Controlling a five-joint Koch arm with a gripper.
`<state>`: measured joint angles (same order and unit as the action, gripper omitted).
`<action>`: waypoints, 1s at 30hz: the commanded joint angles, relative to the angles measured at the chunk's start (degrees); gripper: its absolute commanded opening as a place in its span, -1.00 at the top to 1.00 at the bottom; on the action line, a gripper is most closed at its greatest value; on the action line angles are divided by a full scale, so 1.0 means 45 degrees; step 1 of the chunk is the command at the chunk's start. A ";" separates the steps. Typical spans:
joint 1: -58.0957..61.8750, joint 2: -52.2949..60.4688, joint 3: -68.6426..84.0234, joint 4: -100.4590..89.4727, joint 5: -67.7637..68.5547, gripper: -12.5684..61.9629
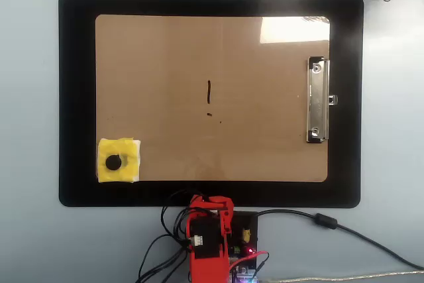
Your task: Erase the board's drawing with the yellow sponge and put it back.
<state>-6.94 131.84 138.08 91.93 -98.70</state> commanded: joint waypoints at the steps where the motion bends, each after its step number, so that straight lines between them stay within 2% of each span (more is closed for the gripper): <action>1: -0.0195 0.0625 0.0469 0.0645 -0.0254 -0.26; 9: -0.0234 0.0625 0.0078 0.0605 -0.0273 -0.25; 12: -0.0430 0.0605 -0.2168 0.0098 -0.0254 -0.24; 16: -0.3652 -0.0508 -0.5352 -0.1836 -0.0273 -0.21; 20: -0.6816 -0.0879 -0.5762 -0.6211 -0.0332 -0.21; 25: -0.9863 -0.1328 -0.2578 -1.4316 -0.0391 -0.21; 30: -1.1504 -0.2012 -0.0215 -1.8926 -0.0273 -0.21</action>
<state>-57.48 122.52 137.81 14.50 -99.05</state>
